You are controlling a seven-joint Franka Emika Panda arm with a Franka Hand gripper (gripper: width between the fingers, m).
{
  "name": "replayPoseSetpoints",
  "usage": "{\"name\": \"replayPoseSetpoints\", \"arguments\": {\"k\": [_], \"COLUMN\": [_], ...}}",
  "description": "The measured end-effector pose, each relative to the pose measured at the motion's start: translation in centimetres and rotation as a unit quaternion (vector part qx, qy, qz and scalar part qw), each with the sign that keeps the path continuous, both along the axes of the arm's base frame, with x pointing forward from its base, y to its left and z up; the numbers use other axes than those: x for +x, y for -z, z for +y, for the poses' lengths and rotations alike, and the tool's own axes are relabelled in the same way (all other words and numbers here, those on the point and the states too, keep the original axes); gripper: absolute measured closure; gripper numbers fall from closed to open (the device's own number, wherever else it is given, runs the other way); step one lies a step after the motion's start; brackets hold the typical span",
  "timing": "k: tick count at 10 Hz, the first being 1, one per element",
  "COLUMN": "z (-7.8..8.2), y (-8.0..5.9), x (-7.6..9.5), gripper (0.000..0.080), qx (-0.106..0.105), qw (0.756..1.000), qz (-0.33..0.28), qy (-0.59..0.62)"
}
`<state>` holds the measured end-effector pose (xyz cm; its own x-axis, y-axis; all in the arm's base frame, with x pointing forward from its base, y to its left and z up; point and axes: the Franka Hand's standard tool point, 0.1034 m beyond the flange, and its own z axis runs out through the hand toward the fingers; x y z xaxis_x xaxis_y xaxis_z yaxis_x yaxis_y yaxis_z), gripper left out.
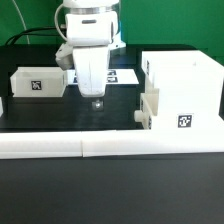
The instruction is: Assemble drawer
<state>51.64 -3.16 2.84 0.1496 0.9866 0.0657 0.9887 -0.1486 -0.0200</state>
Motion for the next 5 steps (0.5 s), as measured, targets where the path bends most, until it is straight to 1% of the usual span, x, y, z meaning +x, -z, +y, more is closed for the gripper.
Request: {"name": "replayPoseSetpoints", "arguments": {"k": [1,2,3,5], "z": [-1.4,-2.2,-2.1,-2.1], "y": [-0.7,-1.5,-1.6,-1.5], "x": [-1.4,-2.7,-3.0,-3.0], "gripper": [0.0150,0.0150,0.0150,0.0150], "qx": [-0.002,-0.006,-0.006,-0.004], "qw": [0.999,0.997,0.996,0.988], "qz": [-0.017,-0.031,-0.031,-0.025], "qy": [0.038,0.070,0.090,0.156]}}
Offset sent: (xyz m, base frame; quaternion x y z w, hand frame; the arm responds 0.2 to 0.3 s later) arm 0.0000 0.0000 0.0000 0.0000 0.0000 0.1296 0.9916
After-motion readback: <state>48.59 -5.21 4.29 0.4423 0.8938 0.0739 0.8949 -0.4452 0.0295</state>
